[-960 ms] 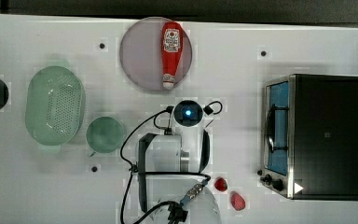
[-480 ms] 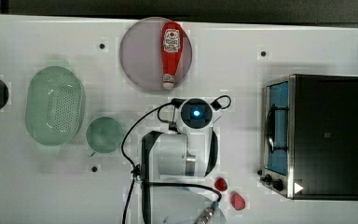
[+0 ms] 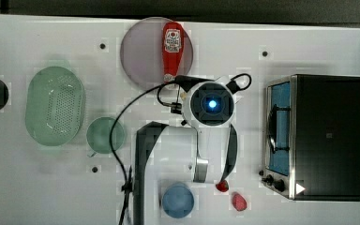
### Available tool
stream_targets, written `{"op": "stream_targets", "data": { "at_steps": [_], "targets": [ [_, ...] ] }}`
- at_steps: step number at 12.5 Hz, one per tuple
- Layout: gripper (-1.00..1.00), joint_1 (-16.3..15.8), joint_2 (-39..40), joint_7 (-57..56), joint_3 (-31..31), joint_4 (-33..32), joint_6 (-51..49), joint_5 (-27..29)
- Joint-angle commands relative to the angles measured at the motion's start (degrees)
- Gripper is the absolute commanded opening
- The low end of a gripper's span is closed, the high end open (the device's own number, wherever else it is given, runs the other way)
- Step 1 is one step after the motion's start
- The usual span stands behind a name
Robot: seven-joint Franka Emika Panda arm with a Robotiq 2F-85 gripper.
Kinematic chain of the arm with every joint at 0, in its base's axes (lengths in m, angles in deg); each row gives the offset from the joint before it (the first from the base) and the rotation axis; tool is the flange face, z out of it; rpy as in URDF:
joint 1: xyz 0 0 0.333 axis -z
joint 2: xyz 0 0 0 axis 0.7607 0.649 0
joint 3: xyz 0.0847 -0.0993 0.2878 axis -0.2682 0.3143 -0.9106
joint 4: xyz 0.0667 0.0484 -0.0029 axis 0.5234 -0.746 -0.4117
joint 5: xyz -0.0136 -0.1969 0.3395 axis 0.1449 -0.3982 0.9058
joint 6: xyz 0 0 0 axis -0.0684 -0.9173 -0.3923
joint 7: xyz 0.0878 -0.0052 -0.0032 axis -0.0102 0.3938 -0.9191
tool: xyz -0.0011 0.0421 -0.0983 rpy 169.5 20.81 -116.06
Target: Pick Banana and place it in mug.
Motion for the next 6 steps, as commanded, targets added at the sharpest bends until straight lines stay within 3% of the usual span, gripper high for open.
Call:
{"op": "stream_targets", "data": {
  "at_steps": [1, 5, 6],
  "targets": [
    [-0.3, -1.3, -6.4, 3.2, -2.8, 4.0, -10.1, -0.3],
    [-0.3, -2.0, -10.7, 10.8, -8.5, 9.3, -19.0, -0.3],
    [-0.3, -2.4, -10.8, 17.7, -11.7, 10.2, -20.2, -0.3]
  ]
}}
